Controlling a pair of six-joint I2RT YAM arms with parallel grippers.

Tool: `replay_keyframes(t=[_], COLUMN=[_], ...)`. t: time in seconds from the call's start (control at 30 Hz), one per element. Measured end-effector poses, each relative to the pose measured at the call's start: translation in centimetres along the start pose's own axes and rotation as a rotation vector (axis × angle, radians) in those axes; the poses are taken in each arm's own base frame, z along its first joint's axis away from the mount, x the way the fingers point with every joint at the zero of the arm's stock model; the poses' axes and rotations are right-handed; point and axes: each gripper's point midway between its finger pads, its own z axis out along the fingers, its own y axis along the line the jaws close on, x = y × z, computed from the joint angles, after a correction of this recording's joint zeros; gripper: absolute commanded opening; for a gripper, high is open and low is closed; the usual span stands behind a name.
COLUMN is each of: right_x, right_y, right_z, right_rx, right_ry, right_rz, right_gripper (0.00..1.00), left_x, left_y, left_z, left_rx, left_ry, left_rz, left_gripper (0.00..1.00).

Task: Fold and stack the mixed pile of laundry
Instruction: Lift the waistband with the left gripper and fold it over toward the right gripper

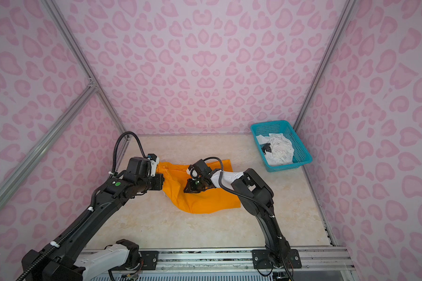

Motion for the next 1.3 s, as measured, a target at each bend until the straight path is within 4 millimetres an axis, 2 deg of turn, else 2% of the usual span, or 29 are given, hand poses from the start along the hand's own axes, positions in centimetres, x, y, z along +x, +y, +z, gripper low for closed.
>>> replay_keyframes(t=[0.2,0.37,0.5,0.63,0.7,0.87,0.97,1.07,1.13,1.2,1.3], right_x=[0.4,-0.7,-1.7,-1.2,-1.0,-2.0,-0.1,2.9,4.1,4.6,4.2], right_y=[0.0,-0.1,-1.5,-3.1,-3.6,-4.3,-6.7,-9.0,-9.4,-9.0,-7.6], right_z=[0.3,-1.7,-3.2,-3.6,-4.6,-9.7,-11.1,-10.9,-10.1,-9.1,-7.5], right_rx=[-0.024,0.001,0.068,0.139,0.186,0.309,0.372,0.411,0.391,0.334,0.246], right_ry=[0.0,-0.045,-0.079,-0.06,-0.058,-0.12,-0.09,-0.017,0.021,0.04,0.024], right_rz=[0.026,0.012,-0.007,-0.012,-0.025,-0.075,-0.048,-0.006,0.007,0.009,0.008], right_gripper=[0.19,0.18,0.17,0.16,0.16,0.16,0.16,0.16,0.16,0.16,0.16], left_x=[0.9,0.2,0.1,-0.3,-0.5,0.1,0.1,-0.2,-0.9,-1.6,-2.9], left_y=[-3.5,-6.2,-7.1,-8.8,-8.7,-7.7,-7.7,-7.9,-8.5,-9.2,-11.4], left_z=[0.9,1.1,1.3,1.4,1.7,2.4,2.3,2.0,1.5,0.8,-0.1], left_rx=[0.051,0.072,0.059,0.07,0.052,-0.008,-0.013,-0.007,0.005,0.021,0.056], left_ry=[0.082,0.101,0.12,0.13,0.14,0.174,0.171,0.163,0.142,0.118,0.081], left_rz=[0.137,0.228,0.275,0.329,0.341,0.35,0.353,0.369,0.38,0.403,0.466], left_gripper=[0.03,0.03,0.03,0.03,0.03,0.03,0.03,0.03,0.03,0.03,0.03])
